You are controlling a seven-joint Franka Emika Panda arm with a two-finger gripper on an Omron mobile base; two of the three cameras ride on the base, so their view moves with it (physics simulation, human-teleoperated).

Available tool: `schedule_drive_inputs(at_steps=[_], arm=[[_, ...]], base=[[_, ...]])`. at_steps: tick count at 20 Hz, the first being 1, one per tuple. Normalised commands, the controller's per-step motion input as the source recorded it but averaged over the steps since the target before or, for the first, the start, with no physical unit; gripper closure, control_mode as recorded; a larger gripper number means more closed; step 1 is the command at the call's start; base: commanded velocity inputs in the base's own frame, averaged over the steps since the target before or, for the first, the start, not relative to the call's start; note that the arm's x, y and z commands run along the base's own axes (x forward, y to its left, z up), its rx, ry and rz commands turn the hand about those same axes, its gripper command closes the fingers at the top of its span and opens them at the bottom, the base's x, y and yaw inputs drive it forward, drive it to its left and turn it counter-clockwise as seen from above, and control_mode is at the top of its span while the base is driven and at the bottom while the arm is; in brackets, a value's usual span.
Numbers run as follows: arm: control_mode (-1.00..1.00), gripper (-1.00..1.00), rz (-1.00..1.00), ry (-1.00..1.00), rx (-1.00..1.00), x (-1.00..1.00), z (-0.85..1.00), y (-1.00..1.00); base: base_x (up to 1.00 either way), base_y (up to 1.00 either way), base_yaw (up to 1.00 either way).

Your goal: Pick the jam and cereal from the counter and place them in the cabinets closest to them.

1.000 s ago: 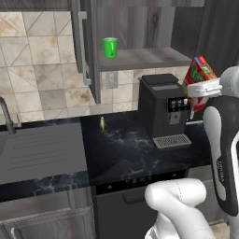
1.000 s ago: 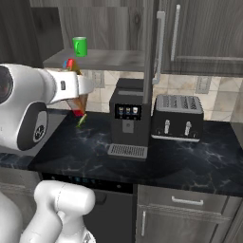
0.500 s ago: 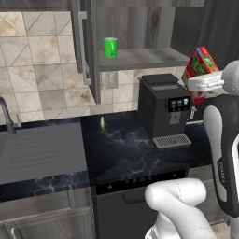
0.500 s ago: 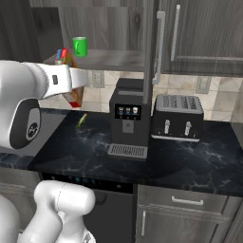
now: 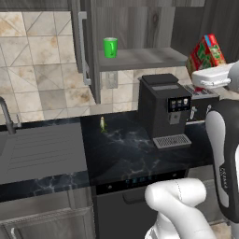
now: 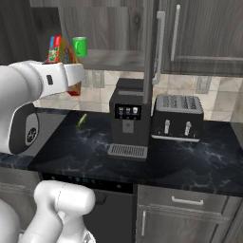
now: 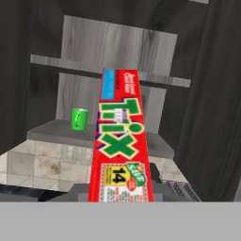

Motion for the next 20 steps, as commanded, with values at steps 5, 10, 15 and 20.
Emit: schedule_drive_inputs(at_steps=[5,10,15,20], arm=[[-1.0,1.0,0.0,-0.05,0.0,0.0,0.09,0.07],[-1.0,1.0,0.0,-0.01,0.0,0.0,0.0,0.12],[-1.0,1.0,0.0,0.11,-0.02,0.07,0.05,0.17],[-1.0,1.0,0.0,0.09,-0.01,0.1,0.14,0.14]], base=[[0.0,0.0,0.0],[0.0,0.0,0.0],[0.0,0.0,0.0],[0.0,0.0,0.0]])
